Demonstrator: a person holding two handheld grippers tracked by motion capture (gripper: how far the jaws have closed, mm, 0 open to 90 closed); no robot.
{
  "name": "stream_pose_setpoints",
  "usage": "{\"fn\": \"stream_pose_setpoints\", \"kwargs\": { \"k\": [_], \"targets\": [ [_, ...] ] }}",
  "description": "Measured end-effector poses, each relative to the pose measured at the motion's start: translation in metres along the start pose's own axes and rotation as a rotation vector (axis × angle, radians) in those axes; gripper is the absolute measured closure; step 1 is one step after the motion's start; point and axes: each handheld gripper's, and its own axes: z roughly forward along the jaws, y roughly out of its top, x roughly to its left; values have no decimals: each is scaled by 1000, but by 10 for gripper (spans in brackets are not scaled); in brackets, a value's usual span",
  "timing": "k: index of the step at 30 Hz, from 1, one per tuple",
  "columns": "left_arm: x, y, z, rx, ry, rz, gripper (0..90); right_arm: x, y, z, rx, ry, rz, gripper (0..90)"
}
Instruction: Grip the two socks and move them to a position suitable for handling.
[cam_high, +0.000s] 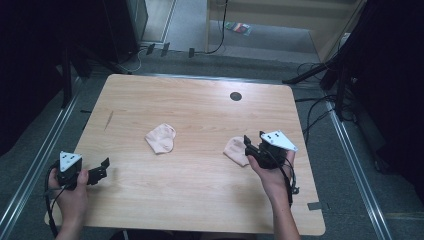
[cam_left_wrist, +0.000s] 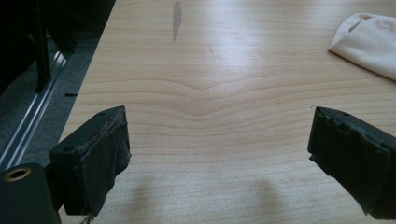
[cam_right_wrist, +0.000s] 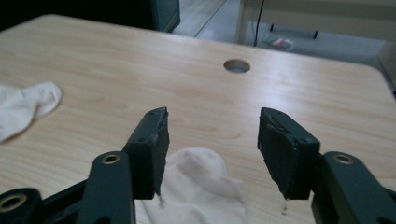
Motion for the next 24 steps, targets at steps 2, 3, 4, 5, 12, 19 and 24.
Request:
{"fn": "stream_pose_setpoints", "kwargs": {
  "k": [2, 3, 4, 5, 12, 19, 24],
  "targets": [
    [-1, 1, 0, 13, 8, 9, 58, 2, -7, 10, 32, 17, 1, 475],
    [-1, 0, 1, 9, 12, 8, 58, 3, -10, 15, 56, 26, -6, 492],
    [-1, 0, 1, 9, 12, 8, 58, 5, -13, 19, 77, 37, -12, 499],
    [-1, 1, 1, 9, 15, 9, 58, 7, -16, 23, 95, 47, -18, 509],
    [-1, 1, 0, 10, 12, 5, 58, 11, -38, 45, 193, 41, 7, 467],
    [0, 1, 1, 19, 3, 2, 58, 14, -55, 59, 283, 39, -1, 493],
    [0, 1, 1, 15, 2, -5, 58, 13, -58, 59, 262, 0, 6, 639]
  ]
}}
